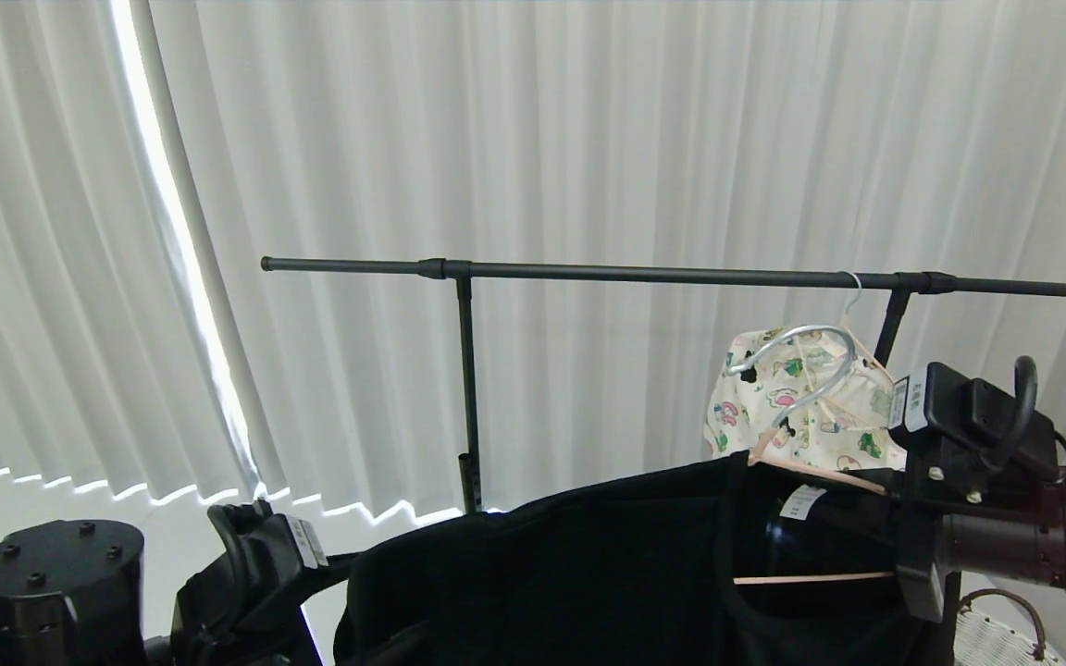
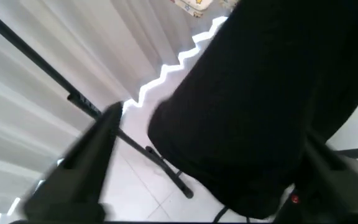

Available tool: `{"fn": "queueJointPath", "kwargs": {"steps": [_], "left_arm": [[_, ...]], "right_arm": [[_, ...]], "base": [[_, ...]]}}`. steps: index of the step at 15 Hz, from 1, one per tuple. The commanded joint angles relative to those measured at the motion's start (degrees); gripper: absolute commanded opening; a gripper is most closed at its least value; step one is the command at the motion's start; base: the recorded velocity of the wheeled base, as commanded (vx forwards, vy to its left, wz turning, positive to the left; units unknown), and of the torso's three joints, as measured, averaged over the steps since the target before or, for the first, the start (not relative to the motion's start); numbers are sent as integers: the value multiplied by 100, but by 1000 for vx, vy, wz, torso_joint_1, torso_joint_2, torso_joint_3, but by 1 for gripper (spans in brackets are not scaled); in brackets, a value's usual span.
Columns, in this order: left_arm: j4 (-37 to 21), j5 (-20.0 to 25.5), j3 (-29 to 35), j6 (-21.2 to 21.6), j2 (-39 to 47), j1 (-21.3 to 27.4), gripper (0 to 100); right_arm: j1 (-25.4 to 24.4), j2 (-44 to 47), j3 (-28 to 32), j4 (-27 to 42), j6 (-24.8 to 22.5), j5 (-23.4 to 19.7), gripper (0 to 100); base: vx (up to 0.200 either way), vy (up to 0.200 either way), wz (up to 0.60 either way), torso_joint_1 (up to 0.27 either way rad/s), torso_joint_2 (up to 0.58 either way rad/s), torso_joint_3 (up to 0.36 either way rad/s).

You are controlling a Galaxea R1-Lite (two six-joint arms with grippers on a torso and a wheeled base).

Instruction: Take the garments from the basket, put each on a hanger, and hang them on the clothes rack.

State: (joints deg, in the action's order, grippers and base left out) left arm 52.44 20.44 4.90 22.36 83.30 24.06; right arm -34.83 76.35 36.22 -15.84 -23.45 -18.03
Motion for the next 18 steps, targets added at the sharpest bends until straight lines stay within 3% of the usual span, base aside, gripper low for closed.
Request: {"fn": "queueJointPath", "kwargs": {"steps": [1, 7, 12, 13, 18], "left_arm": [[3, -58, -7, -12, 73, -104, 0], [3, -594, -33, -38, 152, -1220, 0], [20, -612, -33, 14, 46, -1194, 0], [20, -638, -51, 67, -42, -1167, 100], [20, -682, -59, 164, -420, -1167, 100]], "right_arm": [[29, 12, -10, 2, 8, 19, 0], [539, -6, -1, -34, 16, 10, 0], [547, 3, -18, -209, 34, 28, 0], [539, 3, -27, -209, 25, 36, 0], [574, -50, -36, -209, 34, 239, 0]], "base": [[0, 0, 0, 0, 0, 0], [0, 0, 0, 0, 0, 0], [0, 0, 0, 0, 0, 0], [0, 0, 0, 0, 0, 0], [0, 0, 0, 0, 0, 0]]}}
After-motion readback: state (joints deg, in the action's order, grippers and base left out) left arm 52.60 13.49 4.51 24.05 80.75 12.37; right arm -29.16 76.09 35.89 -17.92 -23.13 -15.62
